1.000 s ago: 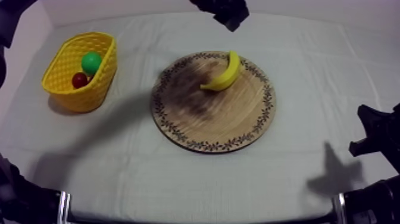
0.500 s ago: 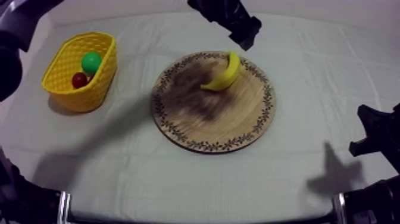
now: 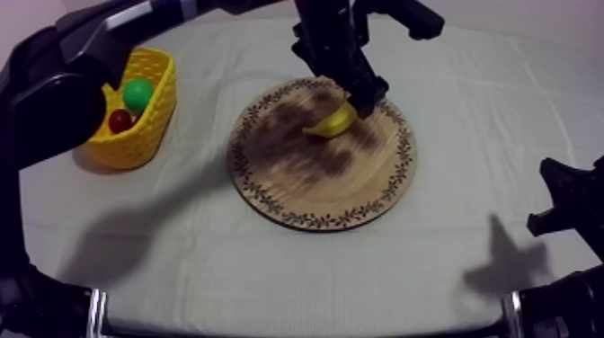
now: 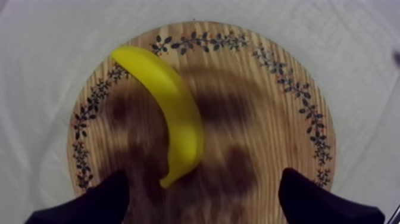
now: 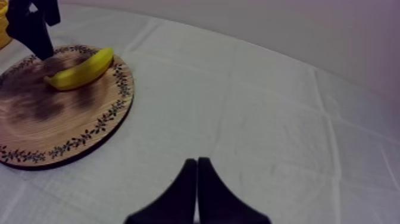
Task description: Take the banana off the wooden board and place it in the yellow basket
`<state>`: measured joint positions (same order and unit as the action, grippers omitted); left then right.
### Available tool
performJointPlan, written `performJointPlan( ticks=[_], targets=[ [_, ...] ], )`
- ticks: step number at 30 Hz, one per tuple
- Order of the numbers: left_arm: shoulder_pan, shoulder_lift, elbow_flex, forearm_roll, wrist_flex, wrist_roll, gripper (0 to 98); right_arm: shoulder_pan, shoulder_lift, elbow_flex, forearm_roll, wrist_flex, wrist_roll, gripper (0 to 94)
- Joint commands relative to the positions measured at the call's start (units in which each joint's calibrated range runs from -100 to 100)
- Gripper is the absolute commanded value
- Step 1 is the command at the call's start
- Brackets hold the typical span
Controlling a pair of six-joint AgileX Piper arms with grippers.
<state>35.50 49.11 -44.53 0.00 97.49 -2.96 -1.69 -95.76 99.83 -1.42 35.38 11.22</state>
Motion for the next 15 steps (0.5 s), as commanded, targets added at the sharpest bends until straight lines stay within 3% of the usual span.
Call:
performJointPlan(
  ticks=[1,15],
  targets=[
    [0.04,1.66,-1.10,0.15,0.20,-0.09,95.5,0.00,0.00,0.05,-0.02,0.03,-0.01,0.2],
    [-0.55,11.72,-11.12,1.17,2.21,-0.26,94.6,0.00,0.00,0.05,-0.02,0.03,-0.01,0.2]
  ],
)
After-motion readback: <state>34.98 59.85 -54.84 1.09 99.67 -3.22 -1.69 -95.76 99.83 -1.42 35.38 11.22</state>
